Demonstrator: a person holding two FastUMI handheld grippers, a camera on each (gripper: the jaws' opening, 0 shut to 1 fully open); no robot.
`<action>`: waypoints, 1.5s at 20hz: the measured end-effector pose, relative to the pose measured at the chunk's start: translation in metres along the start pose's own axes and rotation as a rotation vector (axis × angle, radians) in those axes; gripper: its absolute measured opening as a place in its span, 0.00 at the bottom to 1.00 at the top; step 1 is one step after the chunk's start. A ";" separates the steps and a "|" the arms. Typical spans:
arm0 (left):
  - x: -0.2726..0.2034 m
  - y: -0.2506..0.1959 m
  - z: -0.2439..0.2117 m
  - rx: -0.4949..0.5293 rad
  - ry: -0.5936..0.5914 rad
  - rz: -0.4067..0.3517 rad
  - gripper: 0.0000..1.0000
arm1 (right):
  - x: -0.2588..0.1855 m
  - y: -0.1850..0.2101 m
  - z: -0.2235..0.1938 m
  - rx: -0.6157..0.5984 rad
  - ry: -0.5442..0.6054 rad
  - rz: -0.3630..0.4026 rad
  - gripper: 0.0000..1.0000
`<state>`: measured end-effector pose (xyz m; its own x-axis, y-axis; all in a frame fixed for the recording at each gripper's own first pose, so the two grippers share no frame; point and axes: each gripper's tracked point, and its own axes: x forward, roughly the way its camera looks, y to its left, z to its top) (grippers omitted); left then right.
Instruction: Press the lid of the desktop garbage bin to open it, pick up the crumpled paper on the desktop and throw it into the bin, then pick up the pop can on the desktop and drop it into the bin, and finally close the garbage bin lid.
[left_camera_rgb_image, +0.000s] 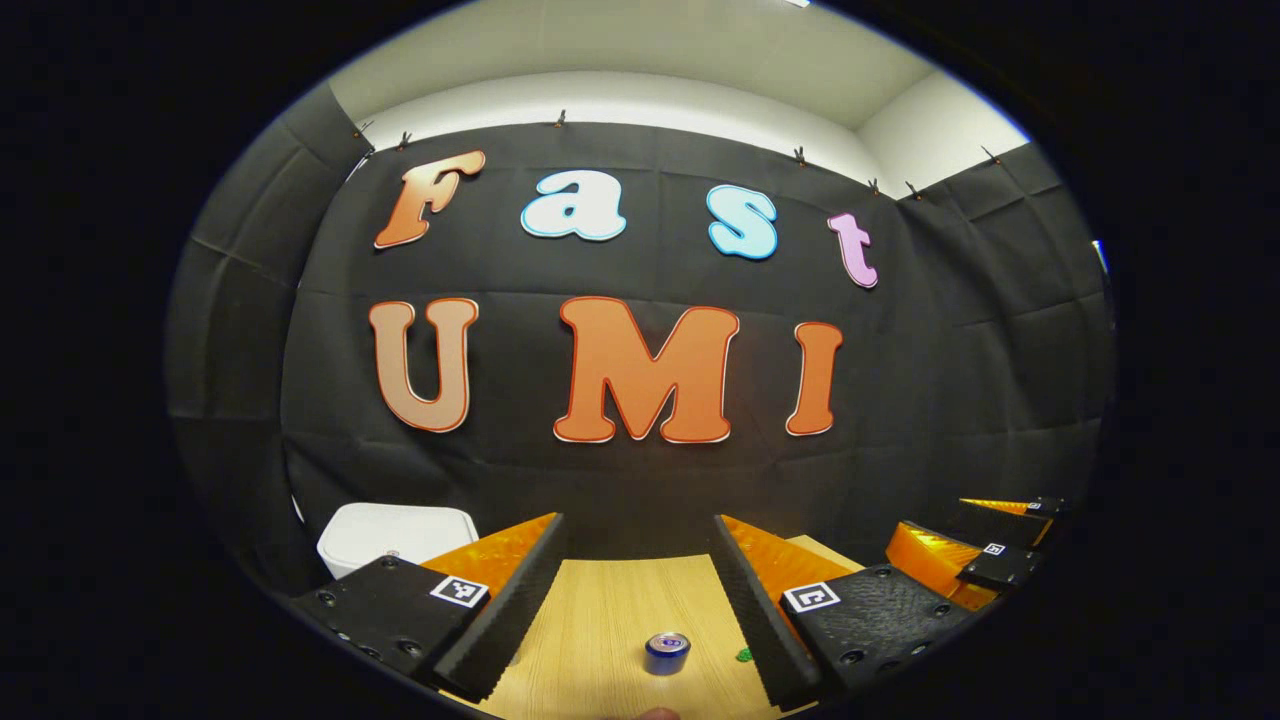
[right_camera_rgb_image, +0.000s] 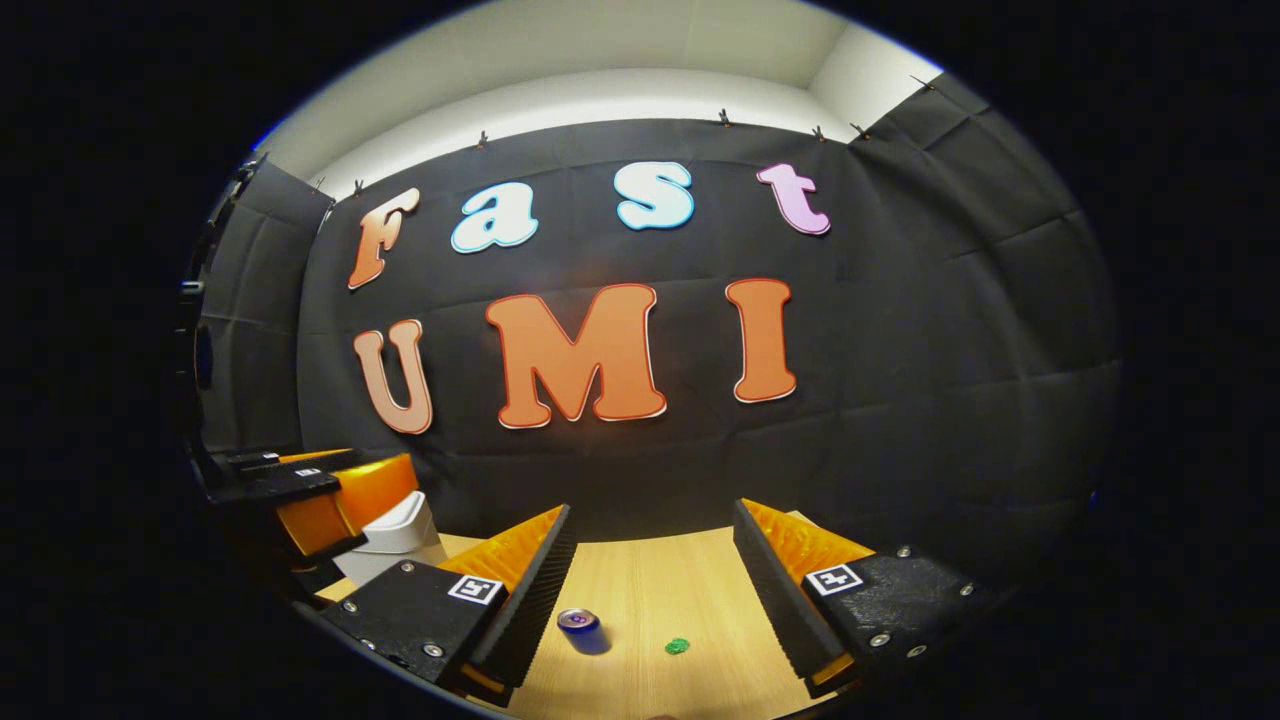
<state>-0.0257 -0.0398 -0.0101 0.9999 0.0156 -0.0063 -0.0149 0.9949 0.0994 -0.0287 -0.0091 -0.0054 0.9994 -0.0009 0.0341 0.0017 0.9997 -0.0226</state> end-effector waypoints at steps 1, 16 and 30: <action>-0.002 0.004 0.003 0.001 -0.012 0.013 0.91 | 0.000 -0.003 0.000 -0.002 0.005 -0.005 0.94; -0.025 0.042 -0.009 -0.008 -0.028 0.152 0.91 | 0.009 0.034 -0.004 -0.066 0.017 0.116 0.94; -0.023 0.046 -0.020 -0.012 -0.003 0.182 0.88 | 0.015 0.043 -0.010 -0.089 0.024 0.196 0.94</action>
<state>-0.0498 0.0071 -0.0255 0.9806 0.1955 0.0140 -0.1960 0.9768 0.0867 -0.0136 0.0341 -0.0155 0.9815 0.1916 -0.0038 -0.1908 0.9749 -0.1146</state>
